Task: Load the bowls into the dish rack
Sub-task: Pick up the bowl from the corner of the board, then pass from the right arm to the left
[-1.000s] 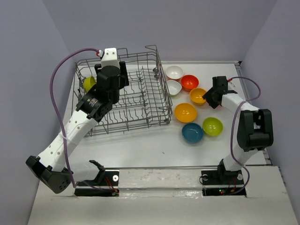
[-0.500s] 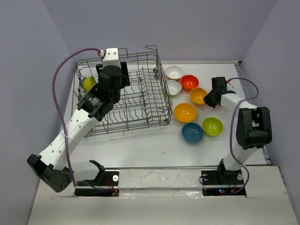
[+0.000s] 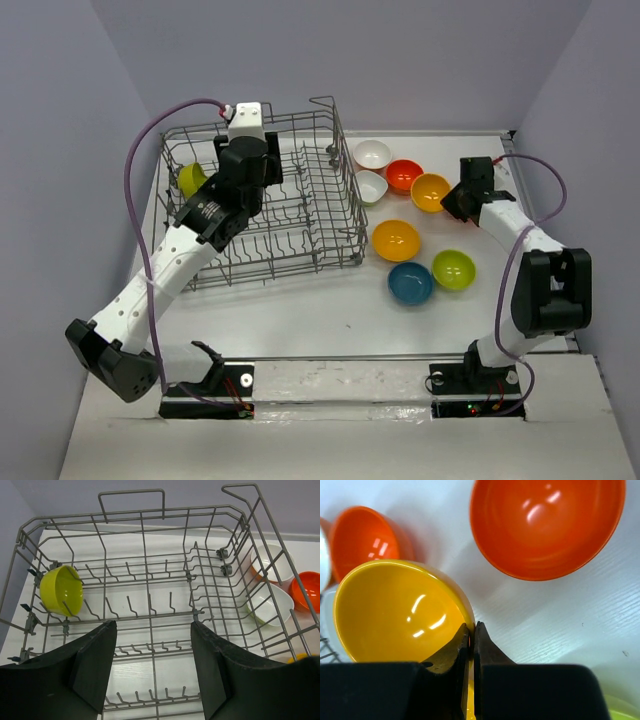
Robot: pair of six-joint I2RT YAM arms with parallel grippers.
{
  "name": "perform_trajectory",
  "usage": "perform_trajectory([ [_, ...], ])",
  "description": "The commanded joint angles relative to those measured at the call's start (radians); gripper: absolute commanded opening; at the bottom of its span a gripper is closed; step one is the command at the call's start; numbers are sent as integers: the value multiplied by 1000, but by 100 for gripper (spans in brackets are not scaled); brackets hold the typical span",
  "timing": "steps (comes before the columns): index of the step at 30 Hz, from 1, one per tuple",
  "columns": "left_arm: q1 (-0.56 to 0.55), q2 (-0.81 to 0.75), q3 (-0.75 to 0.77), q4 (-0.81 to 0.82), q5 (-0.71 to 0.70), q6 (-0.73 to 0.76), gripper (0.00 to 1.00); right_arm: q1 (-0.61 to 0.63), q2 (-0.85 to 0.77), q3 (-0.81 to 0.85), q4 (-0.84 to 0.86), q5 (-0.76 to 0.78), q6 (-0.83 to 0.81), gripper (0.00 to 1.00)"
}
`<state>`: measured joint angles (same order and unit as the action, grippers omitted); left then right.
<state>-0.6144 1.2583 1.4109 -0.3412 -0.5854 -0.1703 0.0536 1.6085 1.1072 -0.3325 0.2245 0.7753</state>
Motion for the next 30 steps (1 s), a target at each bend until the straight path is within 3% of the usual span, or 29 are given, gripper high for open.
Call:
perform_trajectory([
  [1,-1,3,79,7,39,-18,70,3,-142,97,23,24,-42,1],
  [4,-1,18,117,-7,91,-26,70,43,-199,158,10,42,-83,1],
  [8,-1,53,218,-47,205,-37,70,153,-203,360,-52,82,-151,1],
  [18,-1,119,347,-64,389,-92,70,443,-67,643,-79,102,-211,1],
  [30,-1,150,316,-39,383,-113,70,673,88,813,-86,213,-288,1],
])
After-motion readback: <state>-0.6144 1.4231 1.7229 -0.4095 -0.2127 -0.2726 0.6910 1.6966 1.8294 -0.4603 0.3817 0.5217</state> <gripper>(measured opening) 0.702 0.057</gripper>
